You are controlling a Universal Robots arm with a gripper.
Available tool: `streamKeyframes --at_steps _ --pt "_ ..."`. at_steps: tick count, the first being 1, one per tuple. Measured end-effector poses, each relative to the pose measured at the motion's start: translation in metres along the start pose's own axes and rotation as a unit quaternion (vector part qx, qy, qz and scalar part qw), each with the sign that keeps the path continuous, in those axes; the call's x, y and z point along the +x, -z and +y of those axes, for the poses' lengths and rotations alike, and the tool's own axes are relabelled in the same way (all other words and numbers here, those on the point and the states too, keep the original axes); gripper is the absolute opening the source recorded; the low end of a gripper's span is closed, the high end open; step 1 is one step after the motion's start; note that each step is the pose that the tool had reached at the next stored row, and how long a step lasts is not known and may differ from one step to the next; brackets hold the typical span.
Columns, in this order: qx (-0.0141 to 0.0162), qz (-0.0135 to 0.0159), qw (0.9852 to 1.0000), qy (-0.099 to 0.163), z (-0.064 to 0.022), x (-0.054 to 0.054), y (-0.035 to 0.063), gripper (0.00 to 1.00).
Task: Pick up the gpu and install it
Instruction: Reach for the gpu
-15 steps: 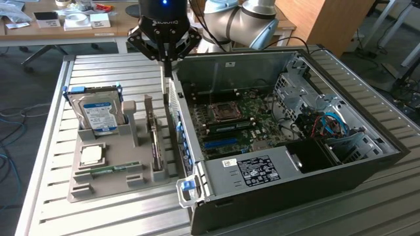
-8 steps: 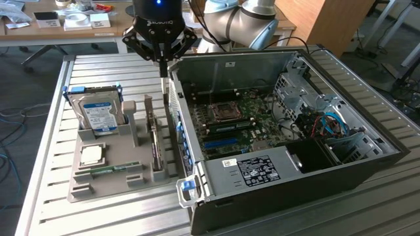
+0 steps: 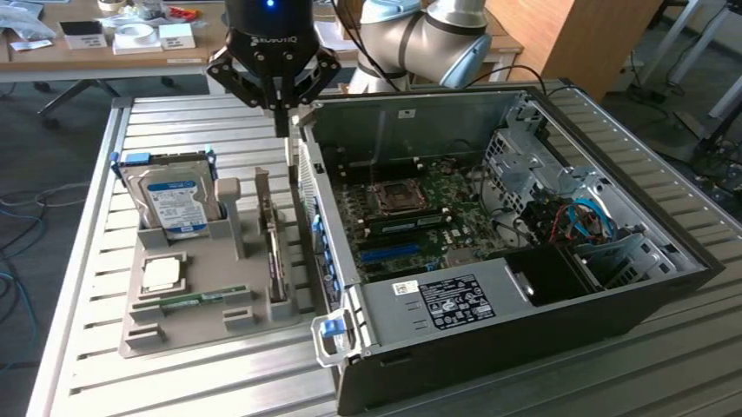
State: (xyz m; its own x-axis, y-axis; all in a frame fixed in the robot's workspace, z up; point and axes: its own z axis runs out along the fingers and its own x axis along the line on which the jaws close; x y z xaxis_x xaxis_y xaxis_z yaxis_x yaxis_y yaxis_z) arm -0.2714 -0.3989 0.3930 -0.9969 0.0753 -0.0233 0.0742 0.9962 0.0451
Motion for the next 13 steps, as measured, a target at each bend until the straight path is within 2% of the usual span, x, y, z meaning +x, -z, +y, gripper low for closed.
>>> streamKeyframes --at_steps 13 --pt "0.0 0.0 1.0 0.0 -0.0011 0.015 0.0004 0.11"
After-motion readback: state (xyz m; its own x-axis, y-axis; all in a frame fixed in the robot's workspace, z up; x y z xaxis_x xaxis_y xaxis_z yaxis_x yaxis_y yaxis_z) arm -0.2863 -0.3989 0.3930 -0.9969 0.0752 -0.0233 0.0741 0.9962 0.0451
